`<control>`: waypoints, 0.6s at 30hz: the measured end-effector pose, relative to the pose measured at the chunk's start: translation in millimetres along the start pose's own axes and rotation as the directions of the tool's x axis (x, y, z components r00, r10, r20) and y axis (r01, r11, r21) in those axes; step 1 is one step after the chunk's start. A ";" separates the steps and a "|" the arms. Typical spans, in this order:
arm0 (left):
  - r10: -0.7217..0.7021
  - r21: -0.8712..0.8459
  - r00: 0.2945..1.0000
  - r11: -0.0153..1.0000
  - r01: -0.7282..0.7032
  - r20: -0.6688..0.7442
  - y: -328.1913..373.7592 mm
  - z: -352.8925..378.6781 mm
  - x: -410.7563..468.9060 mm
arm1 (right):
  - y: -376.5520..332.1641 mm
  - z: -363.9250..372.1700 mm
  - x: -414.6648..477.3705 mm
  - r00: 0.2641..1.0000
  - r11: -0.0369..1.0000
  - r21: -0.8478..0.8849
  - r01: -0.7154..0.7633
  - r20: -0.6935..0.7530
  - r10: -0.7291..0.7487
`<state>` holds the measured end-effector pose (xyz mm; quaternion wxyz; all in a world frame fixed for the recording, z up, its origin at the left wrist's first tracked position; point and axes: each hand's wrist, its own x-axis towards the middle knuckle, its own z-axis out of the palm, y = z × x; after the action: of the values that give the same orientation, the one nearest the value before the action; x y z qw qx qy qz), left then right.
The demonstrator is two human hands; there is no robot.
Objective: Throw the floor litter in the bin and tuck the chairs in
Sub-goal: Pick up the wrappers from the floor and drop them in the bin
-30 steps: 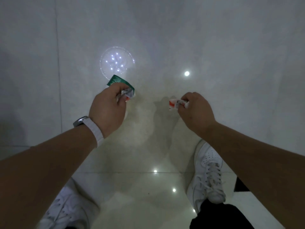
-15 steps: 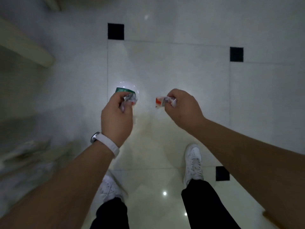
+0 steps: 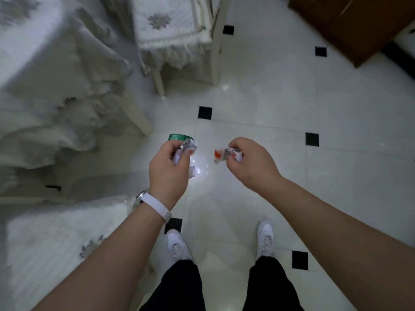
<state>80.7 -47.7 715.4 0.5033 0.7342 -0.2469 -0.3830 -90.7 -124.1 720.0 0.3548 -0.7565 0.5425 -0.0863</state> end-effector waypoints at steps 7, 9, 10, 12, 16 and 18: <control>0.192 0.124 0.969 0.977 -0.174 -0.154 87.6 -35.0 -65.4 | -68.9 -66.9 -38.0 0.981 0.977 0.089 0.192 -0.028 -0.190; 0.258 0.183 0.942 0.958 -0.220 -0.217 107.3 -35.2 -88.1 | -79.4 -85.6 -48.5 0.971 0.962 0.129 0.239 -0.013 -0.240; 0.270 0.189 0.929 0.955 -0.227 -0.253 114.5 -34.8 -100.2 | -83.6 -94.2 -53.9 0.965 0.954 0.148 0.261 -0.004 -0.263; 0.279 0.190 0.901 0.955 -0.226 -0.332 124.5 -33.1 -126.5 | -91.4 -110.2 -65.4 0.946 0.932 0.176 0.316 0.013 -0.323; 0.273 0.162 0.850 0.961 -0.223 -0.450 136.8 -25.4 -177.3 | -104.3 -139.8 -89.4 0.888 0.872 0.233 0.431 0.063 -0.456; 0.262 0.153 0.814 0.965 -0.213 -0.518 141.1 -24.6 -198.4 | -110.2 -149.2 -100.6 0.861 0.844 0.272 0.462 0.090 -0.500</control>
<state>-12.1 61.9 913.6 0.5631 0.7962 -0.2035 -0.0867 -123.8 -83.9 924.5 0.4525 -0.8241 0.2906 -0.1778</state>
